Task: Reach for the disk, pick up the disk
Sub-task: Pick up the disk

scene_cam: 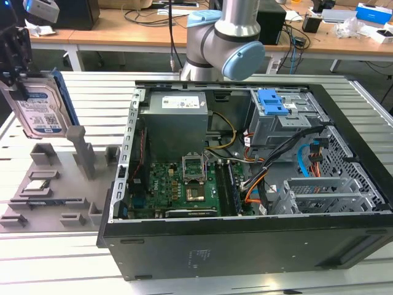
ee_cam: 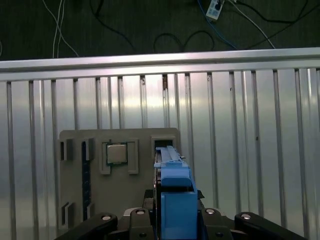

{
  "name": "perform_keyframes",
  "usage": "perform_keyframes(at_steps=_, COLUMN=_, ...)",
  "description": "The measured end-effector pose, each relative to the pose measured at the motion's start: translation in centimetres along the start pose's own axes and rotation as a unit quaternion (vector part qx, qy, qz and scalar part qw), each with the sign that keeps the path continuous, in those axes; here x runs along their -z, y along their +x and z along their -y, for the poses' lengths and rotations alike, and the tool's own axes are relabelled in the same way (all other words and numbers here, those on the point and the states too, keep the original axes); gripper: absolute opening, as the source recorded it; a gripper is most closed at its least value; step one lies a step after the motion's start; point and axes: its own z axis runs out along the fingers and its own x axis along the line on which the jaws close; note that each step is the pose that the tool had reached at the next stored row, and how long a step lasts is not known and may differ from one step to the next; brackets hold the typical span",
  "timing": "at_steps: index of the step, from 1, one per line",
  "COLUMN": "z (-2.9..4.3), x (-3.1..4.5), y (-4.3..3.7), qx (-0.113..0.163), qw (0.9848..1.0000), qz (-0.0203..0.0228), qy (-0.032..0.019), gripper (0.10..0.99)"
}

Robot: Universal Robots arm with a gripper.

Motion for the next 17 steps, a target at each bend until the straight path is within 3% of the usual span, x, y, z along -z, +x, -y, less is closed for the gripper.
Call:
perform_keyframes(at_steps=7, z=-0.02, x=2.30, y=-0.01, qx=0.000, qw=1.0000, qz=0.0000, qy=-0.0001, gripper=0.365)
perform_keyframes(at_steps=17, z=-0.03, x=4.27, y=-0.02, qx=0.000, qw=1.0000, qz=0.0000, qy=-0.0003, gripper=0.365)
